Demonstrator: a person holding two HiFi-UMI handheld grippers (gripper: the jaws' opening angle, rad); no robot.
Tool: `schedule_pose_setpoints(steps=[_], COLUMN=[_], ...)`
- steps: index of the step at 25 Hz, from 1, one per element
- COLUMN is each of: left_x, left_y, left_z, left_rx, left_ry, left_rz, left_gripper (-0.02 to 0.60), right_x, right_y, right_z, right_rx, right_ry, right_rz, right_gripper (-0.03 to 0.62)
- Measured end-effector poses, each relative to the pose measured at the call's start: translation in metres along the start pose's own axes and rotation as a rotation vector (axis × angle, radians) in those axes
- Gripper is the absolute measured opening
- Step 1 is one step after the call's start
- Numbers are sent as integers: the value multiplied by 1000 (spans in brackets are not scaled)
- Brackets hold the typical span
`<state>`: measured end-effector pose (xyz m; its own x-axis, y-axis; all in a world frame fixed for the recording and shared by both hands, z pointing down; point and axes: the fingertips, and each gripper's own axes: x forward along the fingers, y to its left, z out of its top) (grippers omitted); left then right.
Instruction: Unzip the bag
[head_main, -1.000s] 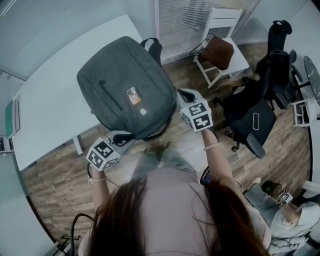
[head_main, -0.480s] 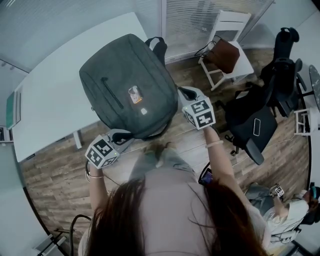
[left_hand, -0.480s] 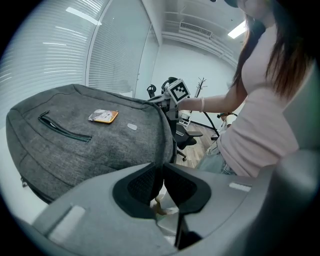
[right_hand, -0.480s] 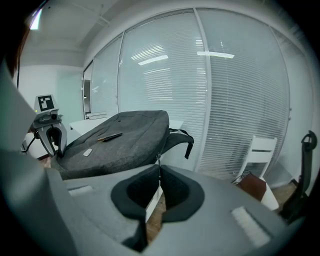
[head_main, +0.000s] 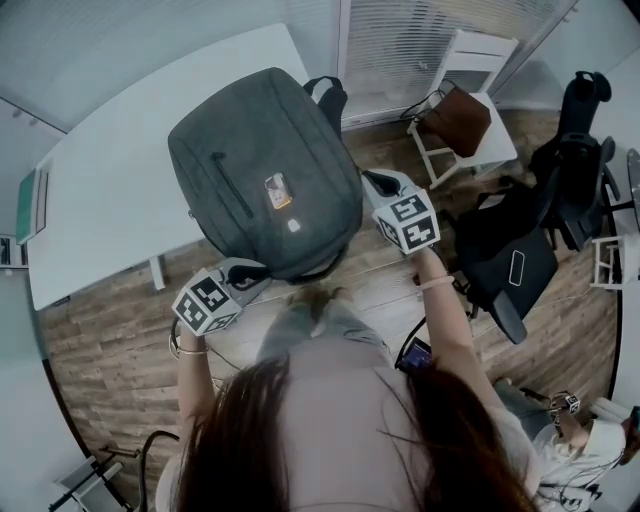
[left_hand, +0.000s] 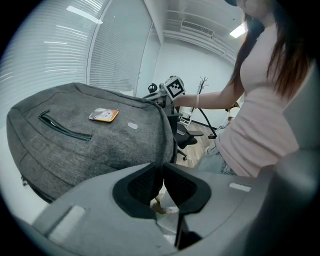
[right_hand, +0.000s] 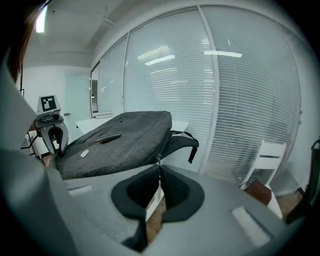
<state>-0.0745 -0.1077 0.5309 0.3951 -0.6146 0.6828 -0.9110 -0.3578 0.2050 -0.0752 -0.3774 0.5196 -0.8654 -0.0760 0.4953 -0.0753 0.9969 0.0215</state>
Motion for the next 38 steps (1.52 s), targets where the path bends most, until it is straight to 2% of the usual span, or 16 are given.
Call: schedule_pose_setpoints(steps=[38], left_x=[4], left_y=[2], left_z=[-1], left_rx=[-28], left_ry=[14], left_rz=[-8], left_gripper=[57], right_x=[46], right_y=[-20], right_z=[28], right_rx=[-119], right_ry=[-13], right_rz=[54], right_gripper=[17])
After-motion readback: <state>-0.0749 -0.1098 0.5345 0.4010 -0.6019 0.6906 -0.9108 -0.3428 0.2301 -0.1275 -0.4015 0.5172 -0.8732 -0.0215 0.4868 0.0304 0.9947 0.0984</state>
